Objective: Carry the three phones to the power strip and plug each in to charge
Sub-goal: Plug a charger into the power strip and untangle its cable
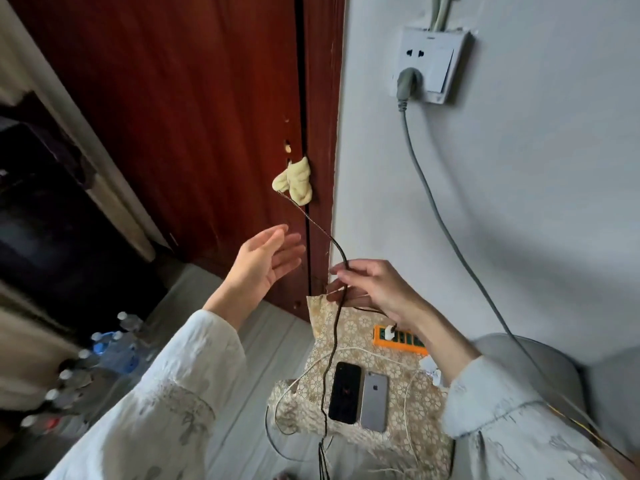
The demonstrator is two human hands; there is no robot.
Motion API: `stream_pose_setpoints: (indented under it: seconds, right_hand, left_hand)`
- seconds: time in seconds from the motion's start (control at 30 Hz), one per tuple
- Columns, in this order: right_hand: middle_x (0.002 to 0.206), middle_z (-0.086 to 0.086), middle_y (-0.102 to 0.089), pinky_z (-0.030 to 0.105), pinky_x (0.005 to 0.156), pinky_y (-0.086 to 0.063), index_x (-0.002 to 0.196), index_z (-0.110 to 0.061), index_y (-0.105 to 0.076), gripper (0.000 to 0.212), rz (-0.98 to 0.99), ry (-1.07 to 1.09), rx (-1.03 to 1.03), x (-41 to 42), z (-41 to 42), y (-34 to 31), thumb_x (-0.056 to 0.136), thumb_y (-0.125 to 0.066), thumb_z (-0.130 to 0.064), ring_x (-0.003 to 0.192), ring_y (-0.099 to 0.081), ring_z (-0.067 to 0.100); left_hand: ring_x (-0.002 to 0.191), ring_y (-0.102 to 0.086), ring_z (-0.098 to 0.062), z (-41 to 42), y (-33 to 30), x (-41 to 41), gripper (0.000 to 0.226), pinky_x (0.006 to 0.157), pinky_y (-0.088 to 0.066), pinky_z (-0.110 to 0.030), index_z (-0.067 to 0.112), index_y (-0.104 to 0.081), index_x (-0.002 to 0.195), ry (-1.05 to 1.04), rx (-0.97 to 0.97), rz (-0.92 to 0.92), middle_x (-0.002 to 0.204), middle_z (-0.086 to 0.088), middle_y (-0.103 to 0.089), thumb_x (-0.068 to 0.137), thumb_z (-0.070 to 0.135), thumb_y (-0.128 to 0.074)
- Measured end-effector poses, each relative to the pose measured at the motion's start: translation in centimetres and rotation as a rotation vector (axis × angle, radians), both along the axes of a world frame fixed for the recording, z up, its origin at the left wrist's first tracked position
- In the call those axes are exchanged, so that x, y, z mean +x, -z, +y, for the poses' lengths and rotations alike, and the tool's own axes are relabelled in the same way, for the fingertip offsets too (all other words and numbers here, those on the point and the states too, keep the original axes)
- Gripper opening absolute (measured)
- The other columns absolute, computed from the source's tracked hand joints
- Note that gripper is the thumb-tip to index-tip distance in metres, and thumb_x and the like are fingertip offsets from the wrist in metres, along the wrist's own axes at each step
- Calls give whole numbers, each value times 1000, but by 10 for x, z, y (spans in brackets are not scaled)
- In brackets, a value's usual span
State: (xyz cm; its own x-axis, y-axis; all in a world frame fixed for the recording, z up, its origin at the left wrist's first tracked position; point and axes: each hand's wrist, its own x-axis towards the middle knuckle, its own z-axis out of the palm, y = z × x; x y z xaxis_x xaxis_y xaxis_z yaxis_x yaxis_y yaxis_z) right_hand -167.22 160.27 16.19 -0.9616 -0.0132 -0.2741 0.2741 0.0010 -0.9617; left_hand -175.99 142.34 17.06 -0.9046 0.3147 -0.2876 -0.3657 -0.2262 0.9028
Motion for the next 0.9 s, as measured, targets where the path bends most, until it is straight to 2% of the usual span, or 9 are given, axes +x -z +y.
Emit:
stream_pose_setpoints:
  seconds: [0.17, 0.23, 0.33, 0.43, 0.57, 0.67, 0.77, 0.83, 0.9]
  right_hand:
    - [67, 5, -73, 30, 62, -59, 87, -4, -63, 9, 103, 217, -178, -32, -1, -43, 89, -56, -11, 66, -72, 21]
    - [70, 8, -73, 31, 63, -59, 87, -3, -61, 10, 108, 240, -269, -42, 0, -54, 89, -56, -11, 68, -72, 23]
    - [74, 11, -73, 29, 60, -58, 89, -4, -60, 20, 142, 271, -375, -48, -4, -62, 93, -50, -21, 69, -72, 22]
    - [87, 16, -71, 29, 70, -59, 101, -4, -57, 36, 145, 303, -441, -43, -3, -51, 96, -41, -35, 79, -72, 22]
    - [109, 12, -67, 45, 99, -45, 123, -3, -53, 60, -11, 150, -164, -24, -10, -10, 94, -28, -49, 104, -64, 24]
    - [103, 5, -71, 44, 97, -43, 116, -11, -58, 67, -58, -58, -127, -12, -23, 6, 85, -29, -62, 105, -65, 21]
    - [93, -4, -73, 31, 90, -48, 101, -21, -64, 52, -37, -169, 36, 0, -24, 13, 75, -50, -64, 96, -67, 11]
    - [91, -4, -73, 33, 89, -51, 97, -21, -66, 31, -45, -162, 118, 7, -18, 20, 81, -61, -46, 93, -68, 9]
    - [85, -3, -71, 38, 89, -52, 92, -17, -68, 12, -39, -95, 176, 12, -10, 24, 87, -60, -24, 84, -67, 9]
  left_hand:
    - [108, -55, -8, 2, 51, 52, 42, 78, -47, -18, 25, -40, 130, 436, -365, 118, 123, 3, -55, 91, 36, -47]
    - [105, -59, -4, 4, 57, 58, 33, 77, -49, -12, 21, -51, 122, 533, -487, 256, 117, 1, -61, 90, 30, -51]
    - [82, -65, 1, 10, 46, 52, 12, 77, -49, -15, 10, -66, 92, 422, -685, 492, 91, -5, -71, 90, 13, -54]
    - [72, -66, -15, 11, 21, 45, 19, 73, -56, -24, 4, -62, 78, 292, -471, 387, 78, -14, -66, 91, 0, -47]
    - [69, -66, -23, 12, -22, 31, 25, 63, -60, -29, 9, -59, 75, 163, -145, 275, 73, -11, -65, 94, 6, -42]
    - [69, -70, -21, 11, -50, 11, 24, 64, -60, -33, 8, -56, 80, 83, 127, 167, 69, -6, -68, 96, 11, -39]
    - [73, -72, -20, 5, -70, -11, 24, 65, -60, -32, 8, -55, 83, -15, 304, 111, 69, -4, -71, 97, 12, -35]
    - [77, -72, -22, -4, -77, -25, 24, 65, -60, -31, 7, -55, 84, -112, 407, 92, 70, -5, -72, 97, 12, -35]
    - [79, -72, -23, -16, -77, -34, 23, 64, -60, -30, 6, -56, 86, -204, 463, 69, 72, -6, -73, 97, 14, -38]
